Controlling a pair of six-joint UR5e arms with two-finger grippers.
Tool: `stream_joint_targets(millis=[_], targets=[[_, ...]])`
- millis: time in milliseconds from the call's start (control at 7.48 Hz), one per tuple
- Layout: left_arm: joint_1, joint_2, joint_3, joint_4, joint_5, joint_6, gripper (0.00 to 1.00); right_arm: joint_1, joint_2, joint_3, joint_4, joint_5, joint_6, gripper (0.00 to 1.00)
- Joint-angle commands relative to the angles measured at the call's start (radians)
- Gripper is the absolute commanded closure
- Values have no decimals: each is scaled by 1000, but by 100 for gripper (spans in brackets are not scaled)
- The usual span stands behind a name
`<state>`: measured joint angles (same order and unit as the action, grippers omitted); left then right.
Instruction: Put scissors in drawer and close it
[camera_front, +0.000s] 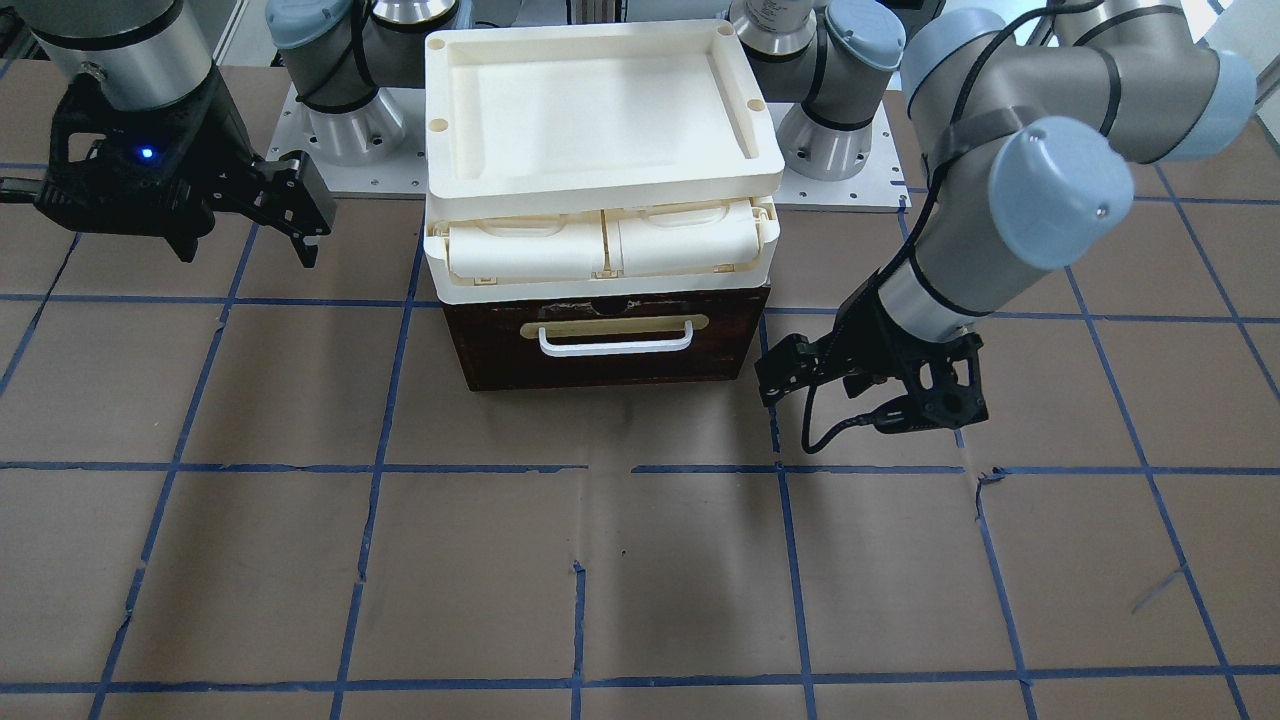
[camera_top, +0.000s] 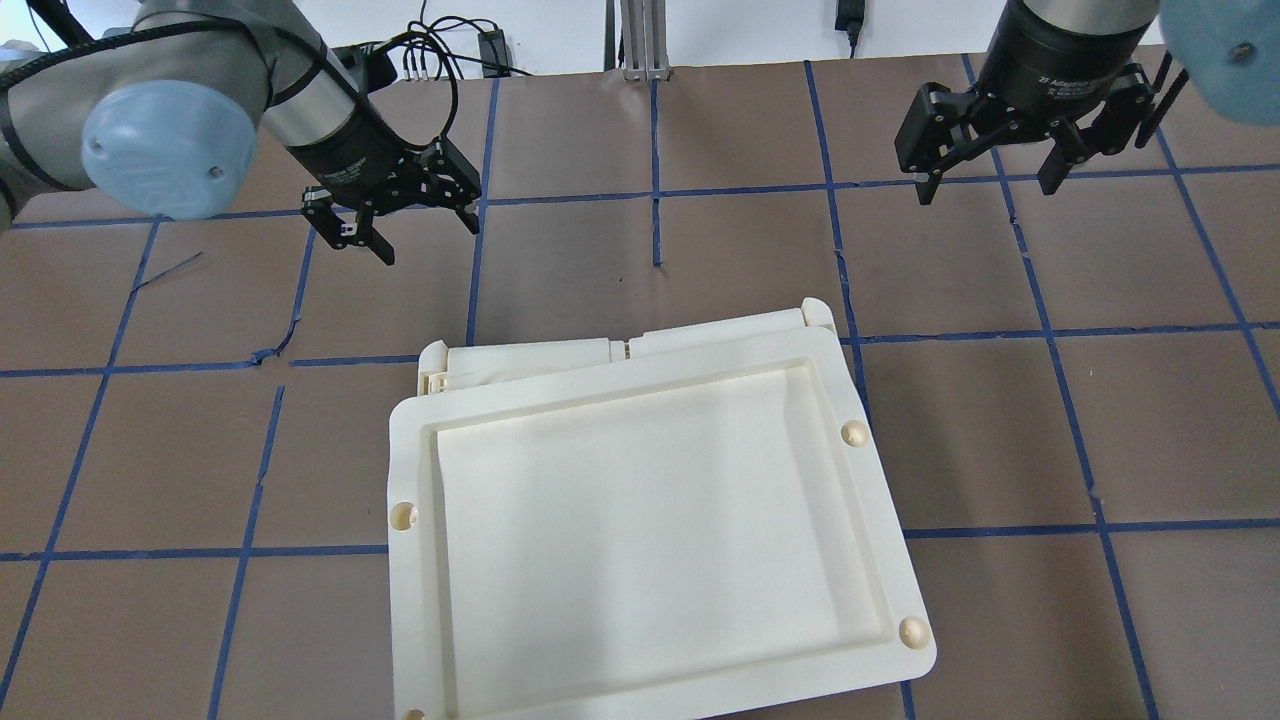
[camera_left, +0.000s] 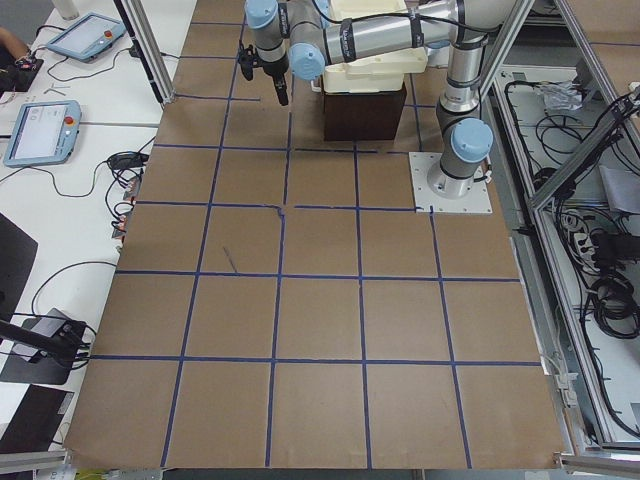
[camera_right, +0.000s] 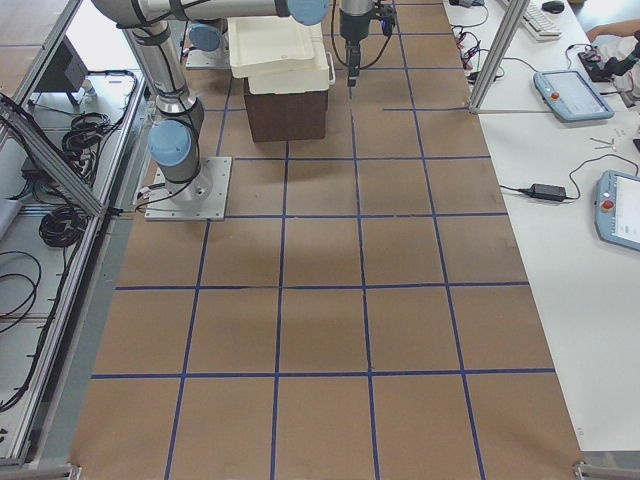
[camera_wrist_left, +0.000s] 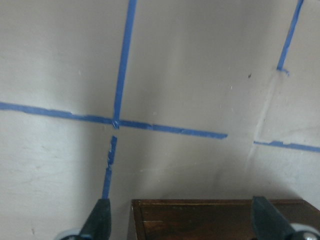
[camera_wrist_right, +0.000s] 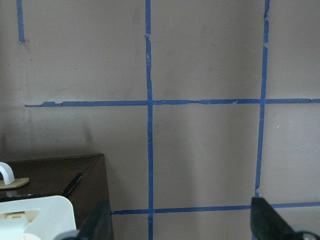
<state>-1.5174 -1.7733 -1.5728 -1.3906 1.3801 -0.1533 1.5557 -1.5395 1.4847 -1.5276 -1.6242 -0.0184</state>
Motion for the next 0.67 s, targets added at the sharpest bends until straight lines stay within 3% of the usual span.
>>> stream_joint_targets(millis=[0,268,535], targets=[[13,75,5,8,59,1,0,9,-2,-6,-2,9,0,0],[2,90,-35,-42,234,-2,0,18,-2,-17,13,61,6,0],[-10,91,-19,-1,142,1,0,18,-4,-32,64,50,6,0]])
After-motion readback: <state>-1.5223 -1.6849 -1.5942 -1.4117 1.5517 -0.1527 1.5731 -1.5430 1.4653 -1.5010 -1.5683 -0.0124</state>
